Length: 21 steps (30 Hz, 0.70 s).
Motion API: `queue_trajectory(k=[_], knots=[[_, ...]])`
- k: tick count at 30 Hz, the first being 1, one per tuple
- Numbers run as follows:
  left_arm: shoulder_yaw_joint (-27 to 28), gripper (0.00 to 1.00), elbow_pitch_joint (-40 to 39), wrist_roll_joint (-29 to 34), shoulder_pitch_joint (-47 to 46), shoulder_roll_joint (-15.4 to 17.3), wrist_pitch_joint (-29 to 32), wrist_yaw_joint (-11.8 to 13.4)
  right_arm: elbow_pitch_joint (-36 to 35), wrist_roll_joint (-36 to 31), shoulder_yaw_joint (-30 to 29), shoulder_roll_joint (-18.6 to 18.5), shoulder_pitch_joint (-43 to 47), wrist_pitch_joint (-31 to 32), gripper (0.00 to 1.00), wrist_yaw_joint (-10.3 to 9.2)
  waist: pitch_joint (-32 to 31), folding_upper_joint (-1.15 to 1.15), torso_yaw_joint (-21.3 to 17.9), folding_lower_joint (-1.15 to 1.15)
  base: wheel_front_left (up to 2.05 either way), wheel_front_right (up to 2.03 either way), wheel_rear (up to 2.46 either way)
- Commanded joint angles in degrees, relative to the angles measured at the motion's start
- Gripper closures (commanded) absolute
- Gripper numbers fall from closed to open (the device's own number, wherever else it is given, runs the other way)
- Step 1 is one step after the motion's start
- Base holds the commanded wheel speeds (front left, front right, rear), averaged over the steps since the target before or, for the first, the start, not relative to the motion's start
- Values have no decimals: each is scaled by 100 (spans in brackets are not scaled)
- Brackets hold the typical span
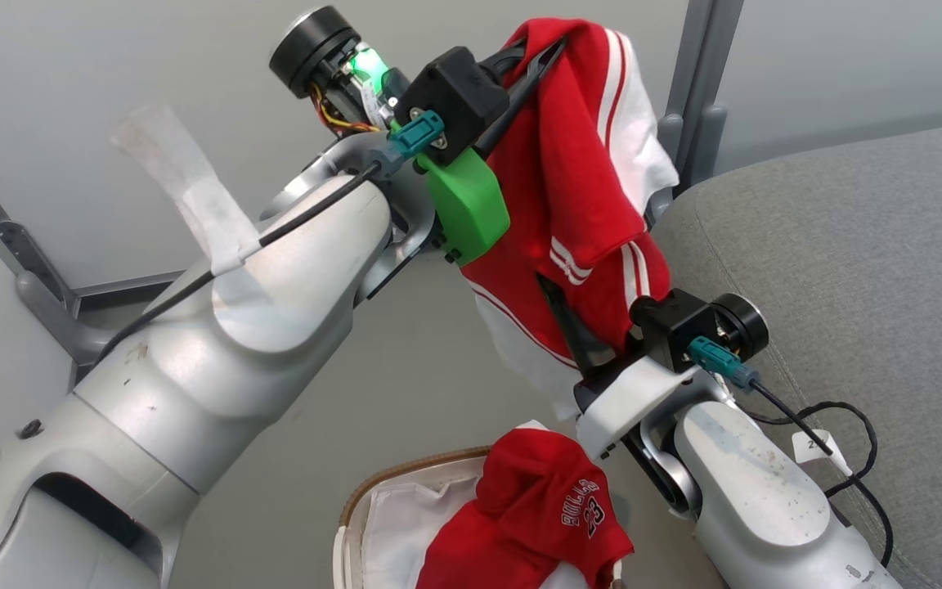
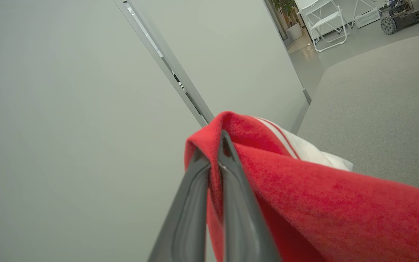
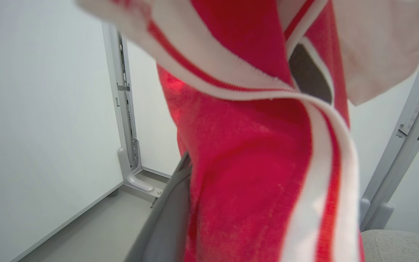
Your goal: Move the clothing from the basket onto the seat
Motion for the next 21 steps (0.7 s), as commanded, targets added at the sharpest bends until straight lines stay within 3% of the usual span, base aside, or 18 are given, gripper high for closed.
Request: queue_trajectory(k=[1, 10, 12, 13, 15, 21], knots=[[9, 100, 61, -75, 149, 47, -19, 55, -98, -77, -15, -18, 103, -13, 99, -6, 7, 68, -4, 0, 0, 0, 0], [125, 100, 513, -359, 766, 143, -268, 153, -675, -355, -139, -18, 326, -12, 100, -6, 103, 68, -128, 0, 0, 0, 0], [162, 60, 615, -447, 918, 130, -330, 145, -740, -384, -192, -17, 353, -13, 100, -6, 128, 68, -157, 0, 0, 0, 0], [181, 33, 658, -484, 1003, 125, -358, 144, -774, -402, -224, -17, 355, -12, 100, -6, 140, 68, -172, 0, 0, 0, 0], [211, 0, 698, -535, 1156, 99, -413, 135, -824, -428, -303, -18, 354, -13, 100, -6, 160, 68, -193, 0, 0, 0, 0], [415, 0, 683, -680, 1713, -43, -511, 178, -886, -618, -569, -17, 305, -13, 100, -6, 216, 68, -209, 0, 0, 0, 0]])
